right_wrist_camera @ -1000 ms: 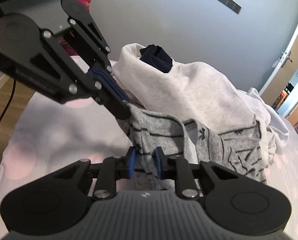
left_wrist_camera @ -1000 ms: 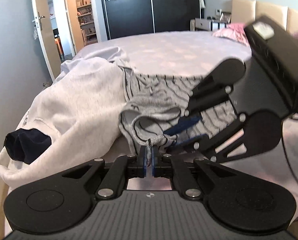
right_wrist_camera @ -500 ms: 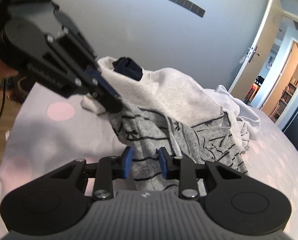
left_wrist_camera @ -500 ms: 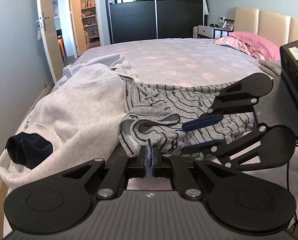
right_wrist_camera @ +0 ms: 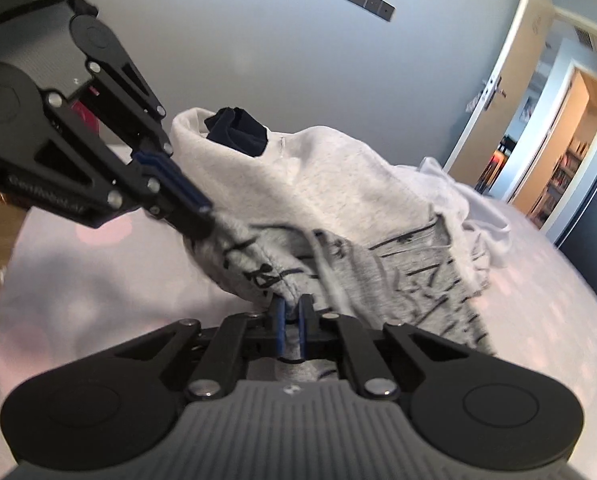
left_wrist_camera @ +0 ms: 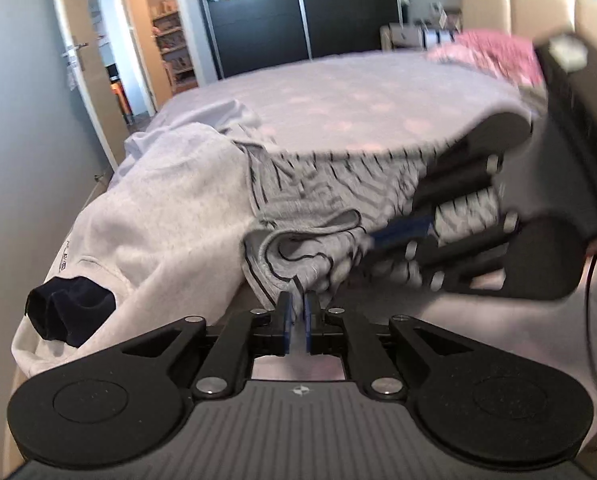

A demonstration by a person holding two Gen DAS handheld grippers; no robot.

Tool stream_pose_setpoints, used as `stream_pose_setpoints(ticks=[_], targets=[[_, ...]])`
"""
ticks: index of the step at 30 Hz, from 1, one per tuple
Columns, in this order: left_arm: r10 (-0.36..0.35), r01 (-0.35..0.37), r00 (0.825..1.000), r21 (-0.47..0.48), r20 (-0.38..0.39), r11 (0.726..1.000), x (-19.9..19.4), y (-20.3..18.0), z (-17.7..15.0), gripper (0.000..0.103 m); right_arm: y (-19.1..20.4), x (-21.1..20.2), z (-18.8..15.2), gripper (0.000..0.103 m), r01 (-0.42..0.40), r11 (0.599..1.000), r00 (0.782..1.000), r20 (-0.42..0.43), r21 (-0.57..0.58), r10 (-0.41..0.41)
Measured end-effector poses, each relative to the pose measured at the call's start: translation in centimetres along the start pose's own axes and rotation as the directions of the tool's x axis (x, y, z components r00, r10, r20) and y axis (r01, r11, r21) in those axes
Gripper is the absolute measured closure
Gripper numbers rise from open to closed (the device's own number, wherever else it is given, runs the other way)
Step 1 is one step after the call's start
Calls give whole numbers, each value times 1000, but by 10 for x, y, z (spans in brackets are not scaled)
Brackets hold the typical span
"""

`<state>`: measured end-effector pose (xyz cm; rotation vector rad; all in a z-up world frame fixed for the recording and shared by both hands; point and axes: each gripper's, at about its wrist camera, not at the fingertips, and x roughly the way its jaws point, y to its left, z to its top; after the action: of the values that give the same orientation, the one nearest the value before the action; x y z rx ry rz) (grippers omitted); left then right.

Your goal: Fold clothes

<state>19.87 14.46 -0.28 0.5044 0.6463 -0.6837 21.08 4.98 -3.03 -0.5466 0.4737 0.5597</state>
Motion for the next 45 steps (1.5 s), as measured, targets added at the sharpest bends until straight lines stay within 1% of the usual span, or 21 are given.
stream_pose_setpoints(ticks=[1,3,5,7,10,12,13,14,16,20,21,23,25,26,27,30,33,35,37,39,45], targets=[[13,-13,1000,37,-11,999,1,-5,0,89,1,-2,-1,96,8,1000,1000,-1,-25,-8],[46,-43,999,112,-21,993,2,-17,2,68,3,-5,-5,96,22,997,1000,-2,-80,-23],[74,-71,997,190,-8,979,2,-29,4,63,6,-7,-8,96,30,991,1000,-4,-131,-31],[69,-66,998,276,0,959,0,-44,8,59,9,-7,-11,96,31,985,999,-6,-169,-33],[53,-46,999,417,-6,908,3,-69,12,57,12,-9,-14,96,24,978,1000,5,-206,-23],[84,-64,996,502,-17,862,14,-80,11,60,15,-10,-15,96,18,972,1000,16,-232,-15],[109,-77,994,534,-28,842,21,-83,11,65,16,-11,-15,96,16,969,1000,19,-247,-12],[123,-80,992,565,-38,821,27,-83,11,78,17,-11,-15,96,15,966,1000,20,-259,-10],[144,-81,988,620,-52,781,37,-84,11,83,17,-12,-16,96,17,963,1000,21,-270,-12],[144,-60,987,661,-74,748,45,-85,15,97,13,-16,-17,96,12,961,1000,28,-278,-4],[154,-69,986,663,-71,746,47,-85,16,98,12,-17,-17,96,12,960,1000,28,-278,-4],[156,-75,985,646,-69,760,47,-83,20,99,10,-19,-18,95,16,961,1000,29,-275,-8],[173,-97,983,629,-61,771,45,-79,23,99,6,-27,-21,90,28,964,999,28,-266,-21],[197,-123,979,621,-51,774,45,-77,24,99,3,-33,-24,78,37,965,999,26,-260,-31],[221,-151,974,611,-42,777,45,-75,25,99,-2,-42,-30,73,44,968,999,19,-247,-40],[259,-204,966,557,-21,805,47,-68,32,99,-22,-73,-54,73,76,976,997,-18,-202,-82],[288,-238,957,532,-13,813,49,-67,44,99,-53,-112,-94,73,142,981,981,-110,-133,-157],[304,-258,953,515,-6,818,47,-68,51,99,-75,-140,-123,75,204,975,957,-193,-85,-217],[315,-273,949,501,0,821,43,-71,57,99,-96,-167,-151,76,273,961,922,-274,-38,-273],[331,-289,944,481,-3,828,41,-74,62,99,-115,-194,-174,76,325,946,891,-341,18,-299],[393,-342,919,426,-34,837,42,-77,70,99,-135,-257,-237,76,452,889,809,-450,65,-379]])
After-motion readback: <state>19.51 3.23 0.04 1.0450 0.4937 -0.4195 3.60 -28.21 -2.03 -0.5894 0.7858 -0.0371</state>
